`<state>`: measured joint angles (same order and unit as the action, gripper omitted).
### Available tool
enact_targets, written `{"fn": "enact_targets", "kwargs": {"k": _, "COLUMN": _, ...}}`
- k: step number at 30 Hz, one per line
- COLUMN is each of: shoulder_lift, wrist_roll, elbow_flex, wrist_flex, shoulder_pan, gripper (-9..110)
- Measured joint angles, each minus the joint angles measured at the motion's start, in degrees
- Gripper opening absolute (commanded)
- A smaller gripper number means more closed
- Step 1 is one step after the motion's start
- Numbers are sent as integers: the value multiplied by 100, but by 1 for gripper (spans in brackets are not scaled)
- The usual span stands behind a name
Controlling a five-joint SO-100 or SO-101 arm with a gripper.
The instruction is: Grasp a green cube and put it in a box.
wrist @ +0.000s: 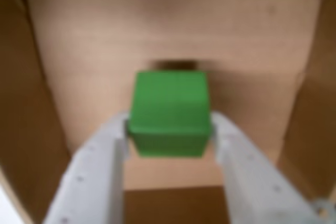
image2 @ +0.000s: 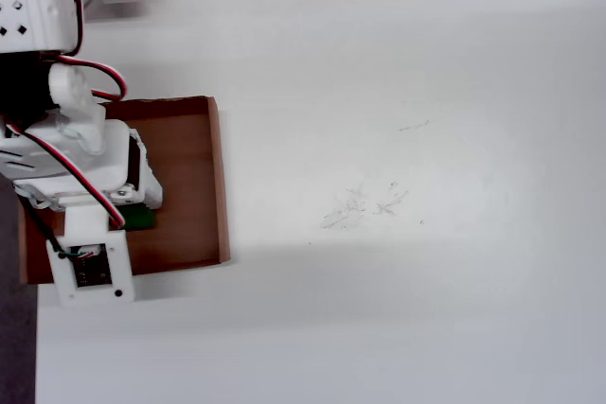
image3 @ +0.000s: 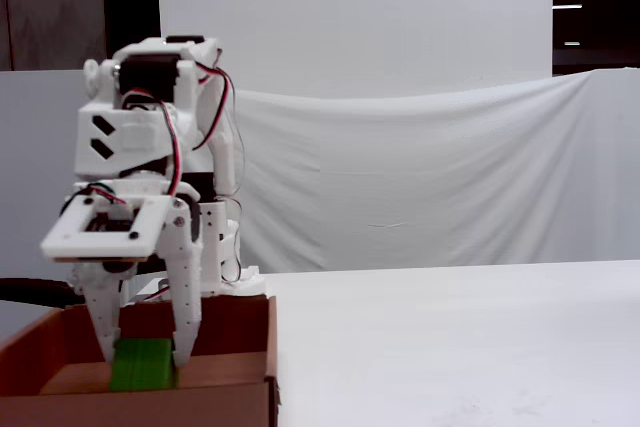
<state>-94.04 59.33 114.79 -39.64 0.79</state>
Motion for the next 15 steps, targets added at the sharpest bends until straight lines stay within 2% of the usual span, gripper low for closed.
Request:
{"fn": "enact_targets", "kwargs": {"k": 5, "shoulder_lift": 97, "wrist_roll": 35, "elbow_flex": 53, "wrist_flex": 404, "shoulder_pan": -132, "gripper": 27}}
{"fn": "enact_targets", "kwargs": {"k": 15, "shoulder_lift": 88, "wrist_roll": 35, "elbow_flex": -9, "wrist_flex": 114, "shoulder_pan": -158, "gripper": 27}}
